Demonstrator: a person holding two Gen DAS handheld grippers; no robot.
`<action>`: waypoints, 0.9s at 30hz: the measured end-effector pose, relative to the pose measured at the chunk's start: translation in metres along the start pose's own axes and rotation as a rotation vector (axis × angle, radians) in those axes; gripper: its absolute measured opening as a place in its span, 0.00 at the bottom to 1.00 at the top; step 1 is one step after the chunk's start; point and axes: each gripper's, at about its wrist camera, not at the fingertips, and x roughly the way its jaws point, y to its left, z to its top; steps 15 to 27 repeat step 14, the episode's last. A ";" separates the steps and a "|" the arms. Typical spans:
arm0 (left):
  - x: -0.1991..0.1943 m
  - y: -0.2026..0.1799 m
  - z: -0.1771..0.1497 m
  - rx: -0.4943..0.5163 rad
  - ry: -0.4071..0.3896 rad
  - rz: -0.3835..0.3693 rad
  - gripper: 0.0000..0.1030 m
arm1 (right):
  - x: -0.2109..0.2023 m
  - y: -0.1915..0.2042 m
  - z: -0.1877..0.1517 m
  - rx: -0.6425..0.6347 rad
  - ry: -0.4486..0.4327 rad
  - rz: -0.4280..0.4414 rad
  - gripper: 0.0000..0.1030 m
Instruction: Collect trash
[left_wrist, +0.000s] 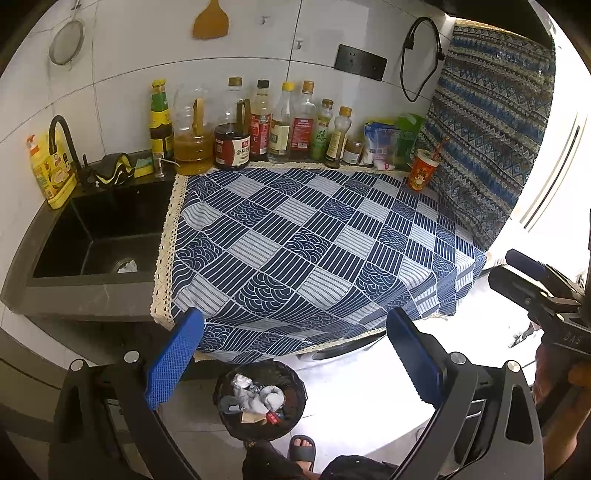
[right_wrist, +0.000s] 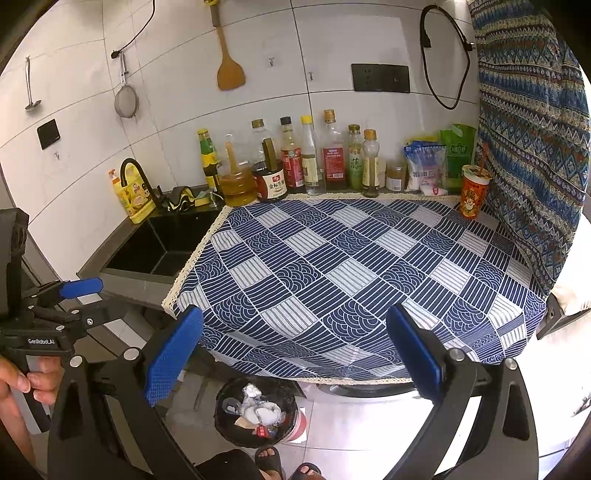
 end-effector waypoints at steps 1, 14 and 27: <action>0.001 0.000 0.000 -0.002 0.002 -0.004 0.93 | 0.000 0.000 -0.001 -0.001 0.003 0.000 0.95; 0.004 -0.003 0.000 0.000 0.014 -0.016 0.93 | -0.001 -0.008 -0.003 0.019 0.016 0.007 0.95; 0.004 -0.003 0.000 0.000 0.014 -0.016 0.93 | -0.001 -0.008 -0.003 0.019 0.016 0.007 0.95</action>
